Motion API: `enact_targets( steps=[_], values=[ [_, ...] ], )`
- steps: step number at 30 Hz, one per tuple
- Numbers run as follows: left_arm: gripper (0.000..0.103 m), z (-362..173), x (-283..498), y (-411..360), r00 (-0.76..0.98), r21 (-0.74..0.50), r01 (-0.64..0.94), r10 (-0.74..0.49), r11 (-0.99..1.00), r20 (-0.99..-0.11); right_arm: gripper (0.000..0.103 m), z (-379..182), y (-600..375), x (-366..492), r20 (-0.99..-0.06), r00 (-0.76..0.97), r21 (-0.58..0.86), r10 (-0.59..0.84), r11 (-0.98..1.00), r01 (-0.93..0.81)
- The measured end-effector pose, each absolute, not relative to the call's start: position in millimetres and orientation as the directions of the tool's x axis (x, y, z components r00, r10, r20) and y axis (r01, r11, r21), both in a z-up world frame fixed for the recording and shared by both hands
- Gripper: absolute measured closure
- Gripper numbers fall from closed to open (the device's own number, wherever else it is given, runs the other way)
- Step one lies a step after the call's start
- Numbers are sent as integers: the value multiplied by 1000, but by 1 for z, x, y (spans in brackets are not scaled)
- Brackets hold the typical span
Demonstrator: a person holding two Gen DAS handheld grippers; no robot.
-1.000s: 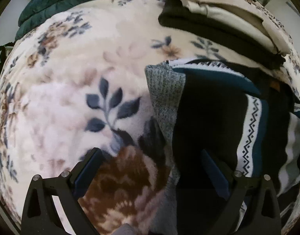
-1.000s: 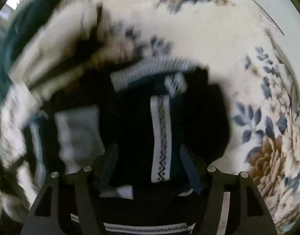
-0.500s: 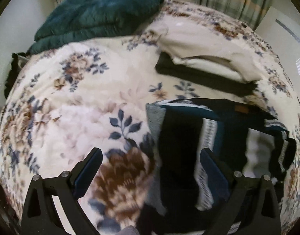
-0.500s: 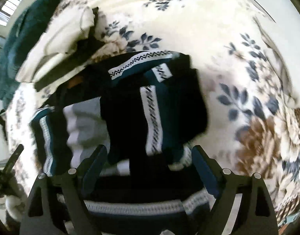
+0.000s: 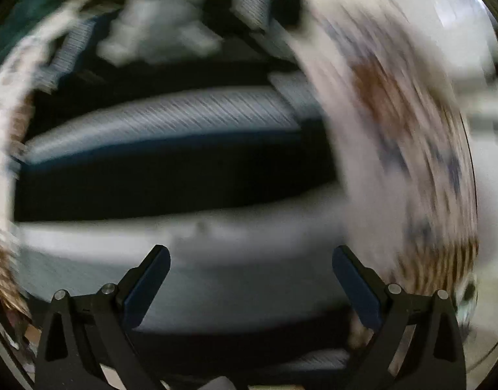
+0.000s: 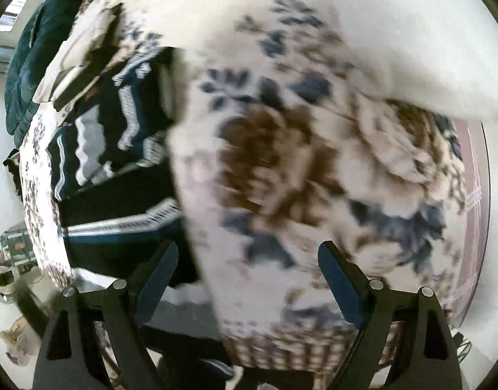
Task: Fold small clothes
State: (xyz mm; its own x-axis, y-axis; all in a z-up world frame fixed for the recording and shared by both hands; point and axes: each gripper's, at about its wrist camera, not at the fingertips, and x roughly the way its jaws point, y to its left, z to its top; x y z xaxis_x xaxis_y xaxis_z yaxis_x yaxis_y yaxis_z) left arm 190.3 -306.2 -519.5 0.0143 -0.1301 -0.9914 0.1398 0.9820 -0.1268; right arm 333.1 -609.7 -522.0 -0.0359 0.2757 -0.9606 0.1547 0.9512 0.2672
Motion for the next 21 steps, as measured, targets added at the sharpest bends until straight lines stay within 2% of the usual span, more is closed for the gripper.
enact_targets(
  steps=[3,5,6,7,8,9,10,13,14,15,17,21],
  values=[
    [3,-551,153,-358,-58,-132,201,-123,971,-991,14,-538,-635,334,-963,-55,253,263,956,150],
    [30,-578,137,-381,-77,-75,257,-57,964,-995,14,-549,-644,342,-960,-59,261,272,954,146],
    [32,-582,135,-385,-59,-36,278,-20,960,-998,14,-553,-645,346,-959,-59,266,277,953,144],
    [46,-581,135,-386,-34,-25,281,-16,959,-999,14,-558,-646,353,-957,-58,273,283,952,139],
    [73,-576,137,-383,-18,-25,268,-21,963,-1000,14,-562,-644,359,-953,-53,291,300,947,135],
    [90,-571,139,-379,-5,-28,259,-28,965,-1000,14,-563,-642,364,-947,-46,310,319,941,134],
    [99,-563,143,-373,13,-20,249,-24,968,-1000,14,-567,-640,375,-935,-33,347,354,928,135],
    [99,-540,148,-349,48,-53,197,-64,979,-997,14,-578,-630,410,-895,14,444,447,884,144],
    [100,-527,149,-339,70,-55,181,-68,982,-995,19,-580,-625,423,-881,29,471,472,870,142],
    [99,-517,148,-333,86,-64,169,-80,983,-993,30,-583,-617,439,-860,45,510,509,849,137],
    [100,-501,148,-318,112,-56,147,-73,987,-991,41,-595,-602,476,-815,53,578,578,802,150],
    [100,-479,146,-294,132,-62,77,-72,995,-989,41,-622,-574,539,-744,42,659,667,721,214]
  ],
)
